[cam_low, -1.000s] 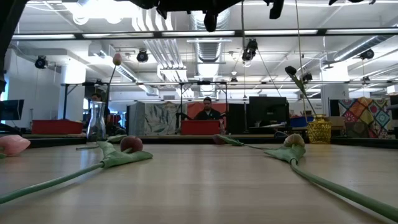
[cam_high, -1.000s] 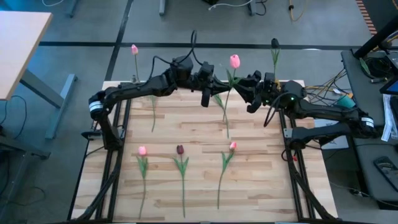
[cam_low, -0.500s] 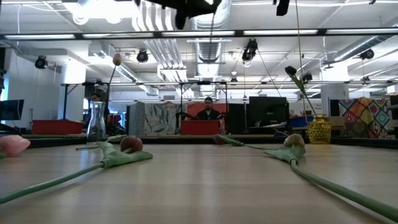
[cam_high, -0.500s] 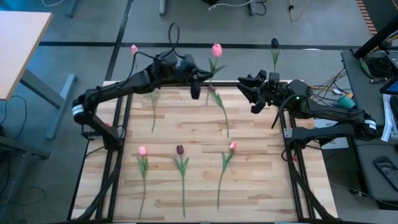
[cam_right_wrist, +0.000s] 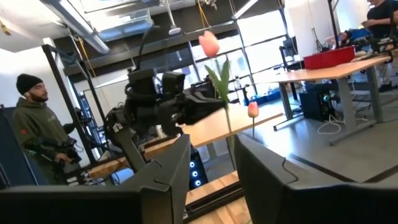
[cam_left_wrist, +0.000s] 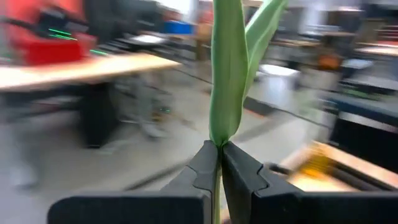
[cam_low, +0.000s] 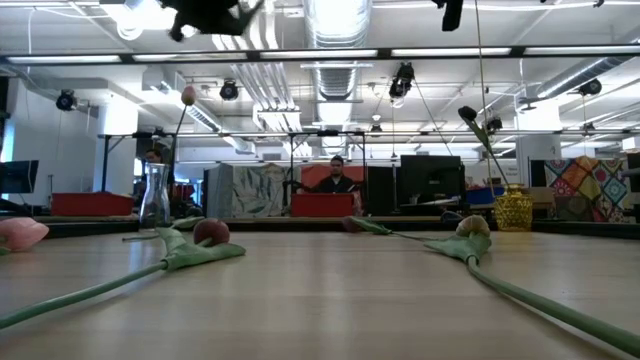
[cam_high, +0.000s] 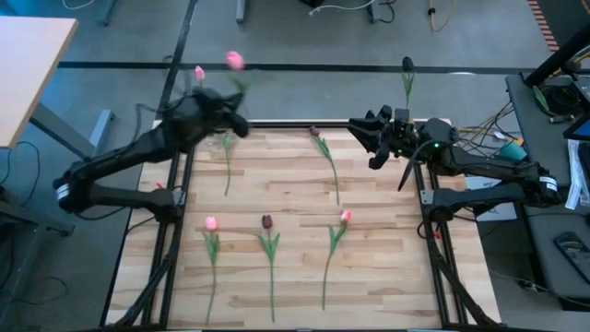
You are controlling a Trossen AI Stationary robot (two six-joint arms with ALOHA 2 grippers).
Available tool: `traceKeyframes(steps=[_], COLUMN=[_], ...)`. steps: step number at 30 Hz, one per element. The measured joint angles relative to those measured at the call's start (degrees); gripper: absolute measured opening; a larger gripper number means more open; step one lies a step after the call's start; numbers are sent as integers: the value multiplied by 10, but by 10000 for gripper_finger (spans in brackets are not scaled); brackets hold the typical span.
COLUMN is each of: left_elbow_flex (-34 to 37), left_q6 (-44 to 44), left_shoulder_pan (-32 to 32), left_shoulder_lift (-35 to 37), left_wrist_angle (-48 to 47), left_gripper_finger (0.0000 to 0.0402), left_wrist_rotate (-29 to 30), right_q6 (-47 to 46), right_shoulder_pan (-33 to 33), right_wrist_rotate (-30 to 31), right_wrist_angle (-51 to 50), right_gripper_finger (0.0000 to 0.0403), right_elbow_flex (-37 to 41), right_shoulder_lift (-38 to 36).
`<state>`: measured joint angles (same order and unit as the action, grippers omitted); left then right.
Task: Sort flowers into vase by color
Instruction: Put the top right pink flower into the transparent vase
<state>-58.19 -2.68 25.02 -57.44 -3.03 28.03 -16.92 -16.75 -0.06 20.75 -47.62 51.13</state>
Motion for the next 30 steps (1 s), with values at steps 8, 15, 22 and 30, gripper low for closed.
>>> traceKeyframes(steps=[8, 15, 22, 30], left_elbow_flex=[40, 90, 148, 209], left_q6=[36, 36, 84, 110], left_shoulder_pan=[7, 38, 99, 187], left_shoulder_lift=[118, 150, 150, 148], left_wrist_angle=[-50, -50, 39, 146], left_gripper_finger=[0, 0, 0, 0], left_wrist_rotate=[209, 252, 251, 178], right_q6=[4, 6, 11, 10], right_shoulder_pan=[0, 0, 0, 0], right_wrist_rotate=[1, 2, 1, 1], right_wrist_angle=[0, -3, -3, -4], right_gripper_finger=[95, 85, 86, 79], right_elbow_flex=[0, 0, 0, 0], right_shoulder_lift=[0, 0, 0, 0])
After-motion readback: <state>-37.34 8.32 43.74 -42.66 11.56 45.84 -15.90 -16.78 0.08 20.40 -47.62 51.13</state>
